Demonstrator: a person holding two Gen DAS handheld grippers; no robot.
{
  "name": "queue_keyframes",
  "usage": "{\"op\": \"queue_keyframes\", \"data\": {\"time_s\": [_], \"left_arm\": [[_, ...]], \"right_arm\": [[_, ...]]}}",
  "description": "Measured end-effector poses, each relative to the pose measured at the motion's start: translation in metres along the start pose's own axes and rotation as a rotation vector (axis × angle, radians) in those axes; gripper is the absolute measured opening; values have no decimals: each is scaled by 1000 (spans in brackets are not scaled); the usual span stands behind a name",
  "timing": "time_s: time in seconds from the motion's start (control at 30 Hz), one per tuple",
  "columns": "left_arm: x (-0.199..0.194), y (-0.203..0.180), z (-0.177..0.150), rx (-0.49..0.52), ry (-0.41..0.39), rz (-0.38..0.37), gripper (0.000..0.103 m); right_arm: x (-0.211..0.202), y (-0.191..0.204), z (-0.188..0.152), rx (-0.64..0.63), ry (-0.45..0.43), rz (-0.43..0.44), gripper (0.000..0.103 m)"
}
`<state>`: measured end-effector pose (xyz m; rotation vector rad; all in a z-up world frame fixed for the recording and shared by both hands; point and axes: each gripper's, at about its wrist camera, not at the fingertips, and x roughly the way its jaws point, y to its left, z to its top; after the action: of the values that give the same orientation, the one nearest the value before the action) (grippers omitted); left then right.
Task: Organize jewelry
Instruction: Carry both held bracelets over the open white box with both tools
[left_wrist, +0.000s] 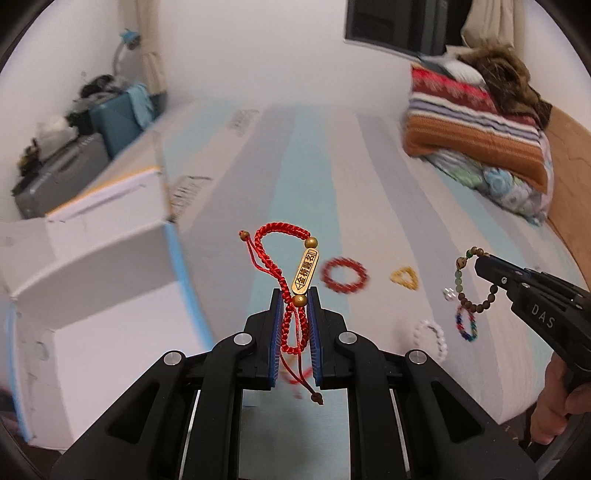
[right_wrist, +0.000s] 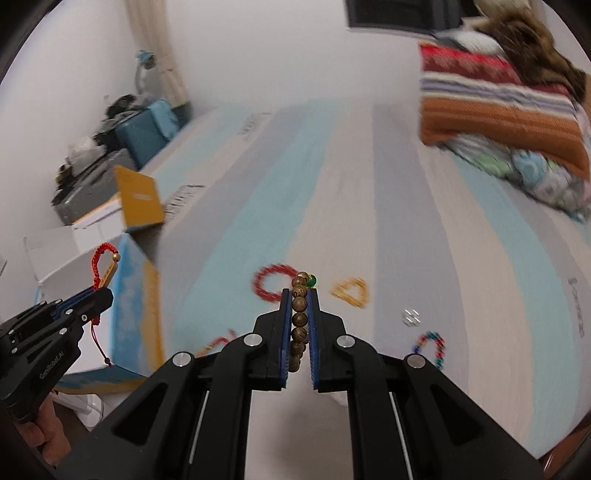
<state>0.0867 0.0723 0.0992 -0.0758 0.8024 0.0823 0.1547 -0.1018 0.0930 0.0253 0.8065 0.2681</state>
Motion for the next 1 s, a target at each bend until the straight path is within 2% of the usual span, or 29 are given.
{"op": "queue_keyframes", "data": {"time_s": [0.23, 0.5, 0.77, 1.0], "left_arm": [[-30, 67, 4, -77, -21, 98, 12], [-41, 143, -13, -155, 8, 180, 12], [-38, 210, -40, -236, 63, 242, 12], [-14, 249, -61, -273, 151, 258, 12]], "right_arm": [[-5, 78, 22, -88, -28, 65, 7], [7, 171, 22, -183, -9, 155, 7], [39, 254, 8, -258, 54, 238, 7], [83, 300, -13, -326, 166, 241, 7]]}}
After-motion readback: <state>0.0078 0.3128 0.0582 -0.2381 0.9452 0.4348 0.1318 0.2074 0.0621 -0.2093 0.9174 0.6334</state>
